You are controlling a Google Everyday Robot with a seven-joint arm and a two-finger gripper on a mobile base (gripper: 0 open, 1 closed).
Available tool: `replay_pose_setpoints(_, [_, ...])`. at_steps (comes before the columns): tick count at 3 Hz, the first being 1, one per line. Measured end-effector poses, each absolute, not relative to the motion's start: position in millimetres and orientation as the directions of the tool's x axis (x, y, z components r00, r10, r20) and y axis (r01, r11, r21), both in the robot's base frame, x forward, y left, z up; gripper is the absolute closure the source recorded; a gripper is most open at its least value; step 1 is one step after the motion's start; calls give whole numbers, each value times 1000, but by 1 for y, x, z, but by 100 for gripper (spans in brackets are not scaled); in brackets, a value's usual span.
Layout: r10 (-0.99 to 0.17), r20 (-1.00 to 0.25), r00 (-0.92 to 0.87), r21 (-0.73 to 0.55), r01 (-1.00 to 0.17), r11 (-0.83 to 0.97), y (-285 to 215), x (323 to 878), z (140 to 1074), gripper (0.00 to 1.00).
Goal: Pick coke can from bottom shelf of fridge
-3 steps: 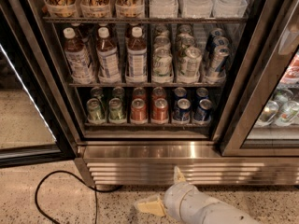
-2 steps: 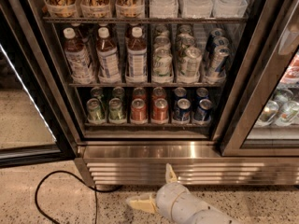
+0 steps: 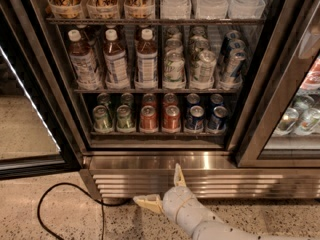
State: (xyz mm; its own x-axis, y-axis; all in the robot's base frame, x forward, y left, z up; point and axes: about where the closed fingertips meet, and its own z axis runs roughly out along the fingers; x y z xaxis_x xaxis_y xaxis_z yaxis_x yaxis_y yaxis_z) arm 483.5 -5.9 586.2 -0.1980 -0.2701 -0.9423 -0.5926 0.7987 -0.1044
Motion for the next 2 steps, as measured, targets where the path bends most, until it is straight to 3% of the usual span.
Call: replay_pose_setpoints(2, [-165, -959, -230, -17, -536, 844, -11, 518, 558, 0])
